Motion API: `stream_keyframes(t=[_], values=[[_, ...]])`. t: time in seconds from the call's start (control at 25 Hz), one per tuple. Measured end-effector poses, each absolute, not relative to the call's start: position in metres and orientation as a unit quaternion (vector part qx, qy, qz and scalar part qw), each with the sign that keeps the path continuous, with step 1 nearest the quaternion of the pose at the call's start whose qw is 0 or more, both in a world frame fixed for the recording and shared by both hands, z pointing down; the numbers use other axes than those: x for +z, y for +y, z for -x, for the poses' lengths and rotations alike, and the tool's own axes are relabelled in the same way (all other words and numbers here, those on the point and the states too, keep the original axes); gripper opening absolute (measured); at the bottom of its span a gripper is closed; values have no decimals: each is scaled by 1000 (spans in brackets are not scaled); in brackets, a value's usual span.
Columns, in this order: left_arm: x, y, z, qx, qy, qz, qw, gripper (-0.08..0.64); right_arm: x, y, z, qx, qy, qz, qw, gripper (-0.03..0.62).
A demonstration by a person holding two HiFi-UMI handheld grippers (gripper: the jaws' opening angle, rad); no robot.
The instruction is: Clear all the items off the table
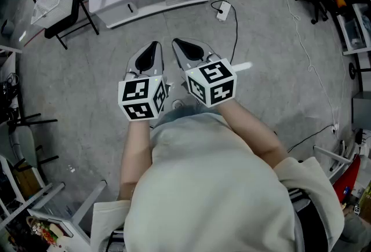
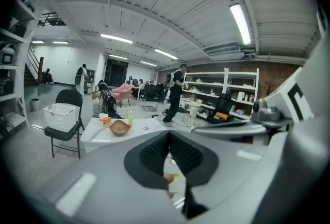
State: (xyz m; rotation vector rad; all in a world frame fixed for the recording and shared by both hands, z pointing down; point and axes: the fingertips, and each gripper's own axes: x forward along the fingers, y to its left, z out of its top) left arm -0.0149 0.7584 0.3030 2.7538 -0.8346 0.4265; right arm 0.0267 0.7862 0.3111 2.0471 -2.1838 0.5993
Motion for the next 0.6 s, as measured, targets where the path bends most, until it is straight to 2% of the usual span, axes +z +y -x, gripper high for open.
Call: stream_keyframes(t=[0.4, 0.6], values=[[303, 762, 21, 141, -284, -941, 121, 8, 313, 791, -17, 191, -718, -667, 53, -3], [300, 756, 28, 136, -289, -940, 119, 8, 314, 786, -11, 203, -718, -665, 36, -3]])
